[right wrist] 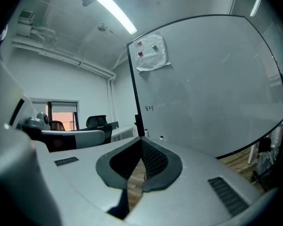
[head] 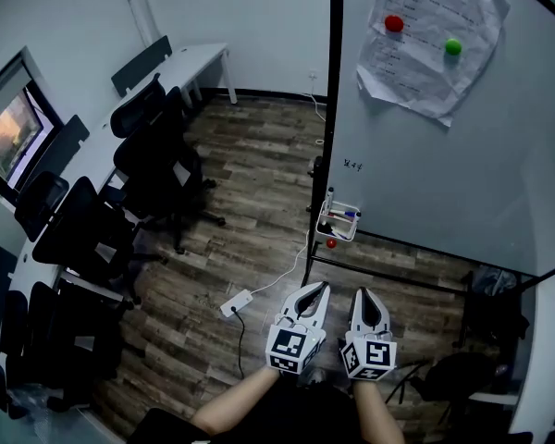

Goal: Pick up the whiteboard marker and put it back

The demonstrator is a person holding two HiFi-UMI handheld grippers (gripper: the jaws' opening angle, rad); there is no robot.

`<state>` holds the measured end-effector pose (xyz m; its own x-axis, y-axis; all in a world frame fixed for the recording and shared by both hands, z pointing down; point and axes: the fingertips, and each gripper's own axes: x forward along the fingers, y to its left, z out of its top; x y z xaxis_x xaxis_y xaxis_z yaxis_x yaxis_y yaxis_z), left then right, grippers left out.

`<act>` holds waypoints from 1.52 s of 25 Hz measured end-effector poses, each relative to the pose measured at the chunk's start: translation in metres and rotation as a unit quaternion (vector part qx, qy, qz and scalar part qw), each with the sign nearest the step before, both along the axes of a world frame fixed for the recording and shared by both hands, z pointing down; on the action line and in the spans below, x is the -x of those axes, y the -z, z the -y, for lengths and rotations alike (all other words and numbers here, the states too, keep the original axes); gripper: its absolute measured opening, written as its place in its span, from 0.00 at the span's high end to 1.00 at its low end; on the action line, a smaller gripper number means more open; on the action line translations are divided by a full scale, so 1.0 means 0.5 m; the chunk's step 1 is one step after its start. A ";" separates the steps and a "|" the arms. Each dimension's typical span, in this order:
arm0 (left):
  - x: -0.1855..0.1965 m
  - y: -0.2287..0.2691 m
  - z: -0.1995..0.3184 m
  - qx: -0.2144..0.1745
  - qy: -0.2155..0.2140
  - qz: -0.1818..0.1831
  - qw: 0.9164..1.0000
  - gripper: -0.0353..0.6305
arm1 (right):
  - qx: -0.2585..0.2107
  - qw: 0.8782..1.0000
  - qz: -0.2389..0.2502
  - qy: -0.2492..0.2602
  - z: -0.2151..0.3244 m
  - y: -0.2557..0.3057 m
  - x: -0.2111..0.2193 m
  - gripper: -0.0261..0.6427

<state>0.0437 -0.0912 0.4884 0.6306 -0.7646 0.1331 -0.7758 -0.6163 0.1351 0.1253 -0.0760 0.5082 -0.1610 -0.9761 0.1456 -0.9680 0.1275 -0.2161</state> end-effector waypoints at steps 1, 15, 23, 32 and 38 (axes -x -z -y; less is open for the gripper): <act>0.000 0.001 0.012 0.001 -0.001 -0.001 1.000 0.94 | 0.001 1.000 0.001 -0.002 0.013 -0.002 0.001 0.95; -0.007 -0.024 0.163 0.010 -0.011 -0.007 1.000 0.94 | 0.038 0.999 0.004 -0.016 0.155 -0.073 -0.016 0.95; -0.022 -0.046 0.217 0.024 -0.022 -0.005 0.999 0.94 | 0.061 0.998 0.011 -0.022 0.220 -0.108 -0.027 0.95; -0.035 -0.078 0.261 0.040 -0.035 0.004 0.999 0.94 | 0.088 0.995 0.025 -0.030 0.276 -0.158 -0.035 0.94; -0.047 -0.094 0.274 0.047 -0.042 0.005 0.998 0.94 | 0.099 0.994 0.025 -0.032 0.308 -0.182 -0.049 0.89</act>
<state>0.0675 -0.2284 0.5352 0.6900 -0.6932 0.2083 -0.7238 -0.6641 0.1872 0.1500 -0.2299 0.5991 -0.1118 -0.9375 0.3296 -0.9601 0.0163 -0.2793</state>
